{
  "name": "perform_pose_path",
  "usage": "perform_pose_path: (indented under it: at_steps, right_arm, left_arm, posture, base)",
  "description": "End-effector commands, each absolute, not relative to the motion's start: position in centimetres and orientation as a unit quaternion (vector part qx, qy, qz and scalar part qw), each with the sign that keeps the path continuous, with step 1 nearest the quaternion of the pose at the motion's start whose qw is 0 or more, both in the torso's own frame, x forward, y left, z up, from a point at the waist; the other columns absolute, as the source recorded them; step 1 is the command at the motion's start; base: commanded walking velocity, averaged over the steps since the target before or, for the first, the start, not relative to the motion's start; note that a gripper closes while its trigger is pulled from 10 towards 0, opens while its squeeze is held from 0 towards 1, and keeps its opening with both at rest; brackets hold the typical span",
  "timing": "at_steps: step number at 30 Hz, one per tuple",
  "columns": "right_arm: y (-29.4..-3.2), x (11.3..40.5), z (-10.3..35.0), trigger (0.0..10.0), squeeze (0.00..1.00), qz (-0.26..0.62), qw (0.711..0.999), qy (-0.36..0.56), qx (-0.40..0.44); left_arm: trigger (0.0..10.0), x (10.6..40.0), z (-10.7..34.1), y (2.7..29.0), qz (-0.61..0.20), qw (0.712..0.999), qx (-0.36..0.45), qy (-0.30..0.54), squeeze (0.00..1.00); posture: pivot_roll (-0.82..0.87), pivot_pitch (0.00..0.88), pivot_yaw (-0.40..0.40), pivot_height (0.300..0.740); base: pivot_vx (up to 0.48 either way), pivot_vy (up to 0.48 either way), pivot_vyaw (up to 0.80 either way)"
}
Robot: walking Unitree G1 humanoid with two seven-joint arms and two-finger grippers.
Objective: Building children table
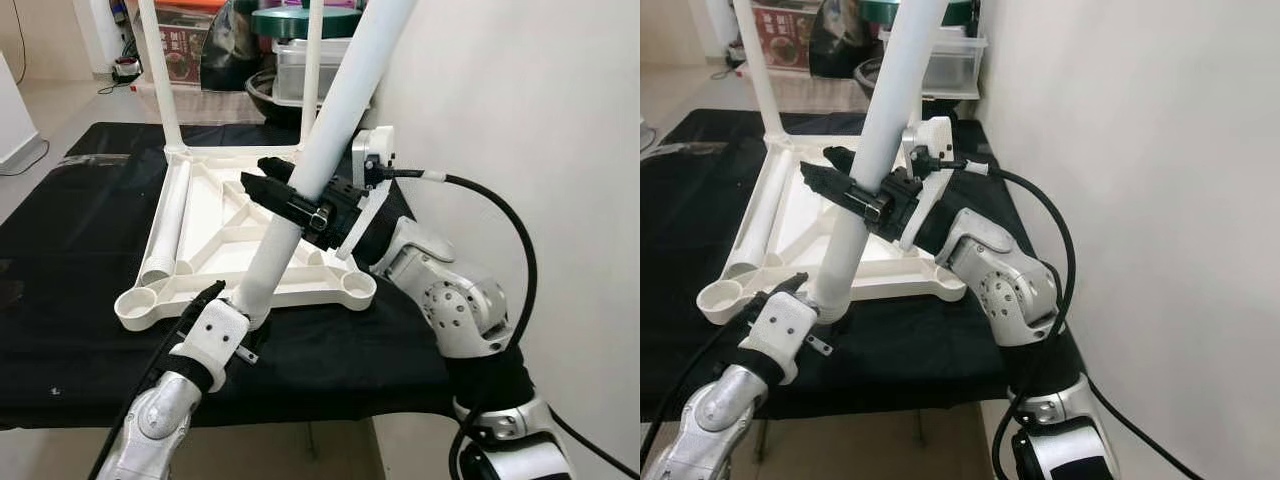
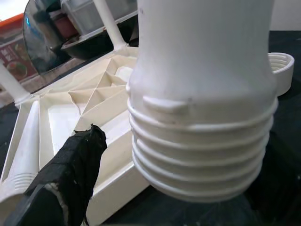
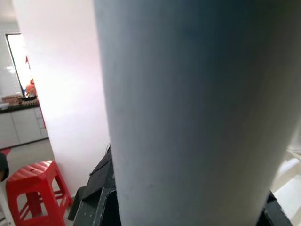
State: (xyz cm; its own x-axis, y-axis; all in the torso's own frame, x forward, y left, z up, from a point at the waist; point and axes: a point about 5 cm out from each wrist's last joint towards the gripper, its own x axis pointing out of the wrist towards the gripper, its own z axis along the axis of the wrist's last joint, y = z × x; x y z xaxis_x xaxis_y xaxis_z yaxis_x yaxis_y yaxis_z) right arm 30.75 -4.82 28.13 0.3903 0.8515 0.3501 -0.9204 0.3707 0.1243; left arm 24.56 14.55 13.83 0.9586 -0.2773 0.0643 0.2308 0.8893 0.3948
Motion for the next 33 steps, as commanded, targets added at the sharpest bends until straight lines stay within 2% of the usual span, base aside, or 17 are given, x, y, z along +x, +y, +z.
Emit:
perform_pose_path:
  at_steps: [1,12,19,20,21,22,33]
  right_arm:
    - [-5.2,30.9,28.3,10.0,0.0,0.536,0.823,-0.112,0.152]
    - [-4.1,29.4,27.8,10.0,0.0,0.581,0.796,-0.105,0.137]
    - [-4.1,29.3,27.6,10.0,0.0,0.58,0.796,-0.102,0.137]
    - [-4.1,29.3,27.6,10.0,0.0,0.58,0.797,-0.102,0.137]
    - [-4.1,29.3,27.6,10.0,0.0,0.58,0.797,-0.102,0.137]
    - [-4.2,29.3,27.6,10.0,0.0,0.578,0.798,-0.101,0.137]
    - [-4.4,29.6,27.7,10.0,0.0,0.569,0.805,-0.103,0.133]
  left_arm:
    - [10.0,24.6,13.8,14.8,-0.116,0.971,0.2,-0.059,0.0]
    - [10.0,25.3,14.5,13.5,-0.154,0.969,0.176,-0.083,0.0]
    - [10.0,25.2,14.4,13.0,-0.167,0.968,0.168,-0.083,0.0]
    - [6.9,25.1,14.3,12.8,-0.172,0.968,0.163,-0.081,0.0]
    - [6.9,25.1,14.3,12.8,-0.172,0.968,0.163,-0.081,0.0]
    - [0.0,24.8,14.3,12.6,-0.184,0.967,0.157,-0.085,0.0]
    - [0.0,24.4,13.6,12.8,-0.191,0.963,0.169,-0.085,0.0]
  posture:
    - [0.02,0.0,-0.088,0.74]
    - [0.02,0.0,-0.084,0.74]
    - [0.01,0.0,-0.083,0.74]
    - [0.01,0.0,-0.082,0.74]
    - [0.01,0.0,-0.082,0.74]
    - [0.01,0.0,-0.081,0.74]
    - [0.01,0.0,-0.086,0.74]
  base:
    - [0.0,0.0,0.0]
    - [0.0,0.0,0.0]
    - [0.0,0.0,0.0]
    - [0.0,0.0,0.0]
    - [0.0,0.0,0.0]
    - [0.0,0.0,0.0]
    - [0.0,0.0,0.0]
